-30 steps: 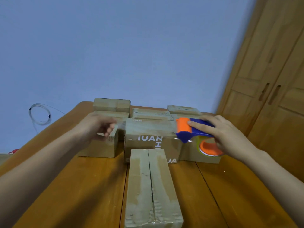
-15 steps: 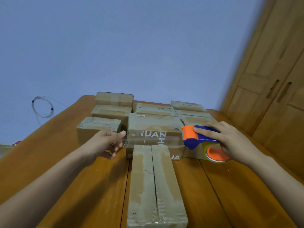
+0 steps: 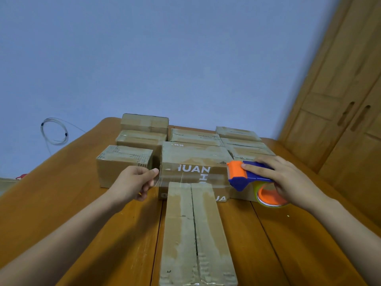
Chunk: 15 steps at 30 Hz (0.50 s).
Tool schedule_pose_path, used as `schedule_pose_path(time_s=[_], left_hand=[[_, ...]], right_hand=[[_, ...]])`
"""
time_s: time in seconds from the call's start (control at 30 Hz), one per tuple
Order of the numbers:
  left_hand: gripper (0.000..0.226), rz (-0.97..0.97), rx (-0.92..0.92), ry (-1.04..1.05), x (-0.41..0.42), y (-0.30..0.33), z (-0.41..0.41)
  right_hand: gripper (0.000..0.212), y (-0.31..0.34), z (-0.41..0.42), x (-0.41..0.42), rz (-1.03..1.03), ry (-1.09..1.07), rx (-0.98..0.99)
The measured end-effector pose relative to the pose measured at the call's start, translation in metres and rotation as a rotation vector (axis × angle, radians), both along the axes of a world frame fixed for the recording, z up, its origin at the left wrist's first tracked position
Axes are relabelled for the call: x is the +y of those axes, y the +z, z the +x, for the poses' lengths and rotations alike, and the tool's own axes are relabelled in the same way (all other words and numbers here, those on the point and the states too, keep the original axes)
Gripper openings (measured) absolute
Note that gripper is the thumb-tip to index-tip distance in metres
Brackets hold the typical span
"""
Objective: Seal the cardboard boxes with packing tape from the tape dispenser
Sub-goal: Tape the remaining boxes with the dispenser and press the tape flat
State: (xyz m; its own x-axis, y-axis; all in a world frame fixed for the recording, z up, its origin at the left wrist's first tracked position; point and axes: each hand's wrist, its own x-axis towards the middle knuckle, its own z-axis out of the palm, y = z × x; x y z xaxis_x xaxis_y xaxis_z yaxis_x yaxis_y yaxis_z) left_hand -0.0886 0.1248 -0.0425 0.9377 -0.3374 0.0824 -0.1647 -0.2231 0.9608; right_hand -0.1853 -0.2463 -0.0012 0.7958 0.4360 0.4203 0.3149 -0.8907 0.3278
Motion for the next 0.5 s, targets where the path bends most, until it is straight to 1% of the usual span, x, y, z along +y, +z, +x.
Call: schedule_pose_path(time_s=[0.17, 0.27, 0.37, 0.5], left_hand=[[0.04, 0.007, 0.007, 0.011, 0.001, -0.007, 0.0], [0.04, 0.012, 0.022, 0.017, 0.001, -0.015, -0.002], [0.04, 0.0, 0.058, 0.039, -0.002, -0.026, -0.005], [0.041, -0.039, 0.085, 0.074, -0.011, -0.043, -0.012]], right_hand=[[0.099, -0.008, 0.001, 0.006, 0.02, 0.005, 0.014], [0.096, -0.018, 0.001, 0.006, 0.036, -0.003, 0.07], [0.103, -0.034, 0.002, 0.005, 0.056, -0.033, 0.121], [0.107, -0.055, 0.001, 0.009, 0.159, -0.036, 0.194]])
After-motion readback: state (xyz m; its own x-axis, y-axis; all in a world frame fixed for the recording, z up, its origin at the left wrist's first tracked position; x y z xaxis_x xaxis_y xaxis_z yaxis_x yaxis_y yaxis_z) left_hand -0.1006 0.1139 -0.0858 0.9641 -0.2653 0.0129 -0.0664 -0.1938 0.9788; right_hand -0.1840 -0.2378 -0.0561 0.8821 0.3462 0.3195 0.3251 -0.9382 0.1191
